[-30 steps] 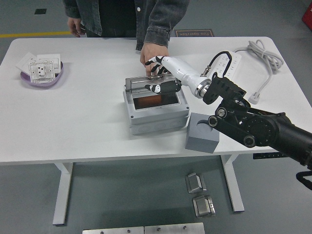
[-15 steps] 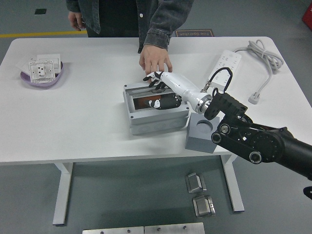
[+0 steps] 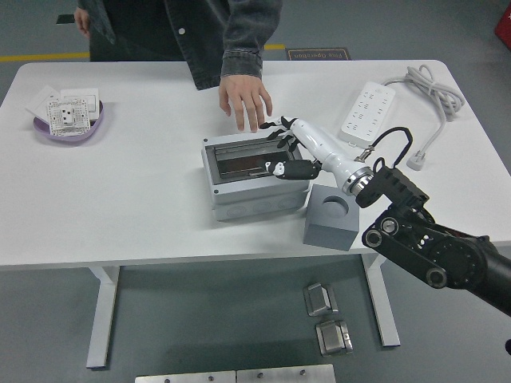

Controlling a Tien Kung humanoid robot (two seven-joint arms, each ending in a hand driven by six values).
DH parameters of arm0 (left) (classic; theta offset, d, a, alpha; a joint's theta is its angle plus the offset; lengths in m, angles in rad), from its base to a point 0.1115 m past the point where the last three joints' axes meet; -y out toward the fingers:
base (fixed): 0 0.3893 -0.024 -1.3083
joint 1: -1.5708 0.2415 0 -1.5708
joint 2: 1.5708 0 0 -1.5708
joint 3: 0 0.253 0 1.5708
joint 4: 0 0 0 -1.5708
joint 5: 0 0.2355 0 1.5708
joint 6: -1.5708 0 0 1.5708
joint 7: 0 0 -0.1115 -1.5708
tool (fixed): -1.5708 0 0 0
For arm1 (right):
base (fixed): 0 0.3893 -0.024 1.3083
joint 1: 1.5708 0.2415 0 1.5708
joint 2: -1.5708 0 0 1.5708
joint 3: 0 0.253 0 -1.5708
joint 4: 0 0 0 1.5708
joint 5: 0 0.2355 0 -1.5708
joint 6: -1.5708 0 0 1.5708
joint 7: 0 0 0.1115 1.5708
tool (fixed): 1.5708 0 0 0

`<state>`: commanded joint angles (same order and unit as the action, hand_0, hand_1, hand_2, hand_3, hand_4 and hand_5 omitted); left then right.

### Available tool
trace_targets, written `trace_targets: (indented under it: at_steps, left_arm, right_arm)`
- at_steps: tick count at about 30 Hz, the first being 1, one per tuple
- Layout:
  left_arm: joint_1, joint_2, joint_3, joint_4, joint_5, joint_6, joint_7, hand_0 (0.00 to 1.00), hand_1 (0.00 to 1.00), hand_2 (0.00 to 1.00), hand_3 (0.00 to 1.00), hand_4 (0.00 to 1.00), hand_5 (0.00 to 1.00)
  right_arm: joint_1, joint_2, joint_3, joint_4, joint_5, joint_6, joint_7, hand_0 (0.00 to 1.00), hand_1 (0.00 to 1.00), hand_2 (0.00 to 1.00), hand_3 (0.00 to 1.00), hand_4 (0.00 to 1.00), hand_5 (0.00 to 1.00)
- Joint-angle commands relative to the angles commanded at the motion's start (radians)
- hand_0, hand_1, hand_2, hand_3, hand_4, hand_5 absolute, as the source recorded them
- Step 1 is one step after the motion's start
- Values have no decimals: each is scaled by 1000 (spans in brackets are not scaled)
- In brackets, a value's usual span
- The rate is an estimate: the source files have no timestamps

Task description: Pick up the cylinder from the cube,place it in the box,flap close box

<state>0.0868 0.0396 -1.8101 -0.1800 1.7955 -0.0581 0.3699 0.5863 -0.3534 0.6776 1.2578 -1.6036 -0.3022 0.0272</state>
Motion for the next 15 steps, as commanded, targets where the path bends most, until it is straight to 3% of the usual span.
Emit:
trace_targets:
  at_steps: [6,10,13,15]
  left_arm:
    - [15,-1,-47,0,37,-2,3,749,778,763,873,546,151]
    - [25,-1,-72,0,51,-1,2,749,778,763,872,546,153]
    - [31,-3,-87,0,60,-2,2,749,778,763,872,546,153]
    - [34,-3,-94,0,67,-4,0,750,778,763,872,546,154]
  right_arm:
    - [-145,-9,212,122,-41,-24,25,430,507,651,785,789,393]
    - [-256,28,365,181,36,-59,104,429,505,650,783,787,387]
    - [-331,58,472,189,97,-70,162,429,505,650,783,787,387]
    - [-380,74,541,191,140,-74,201,484,511,651,781,787,391]
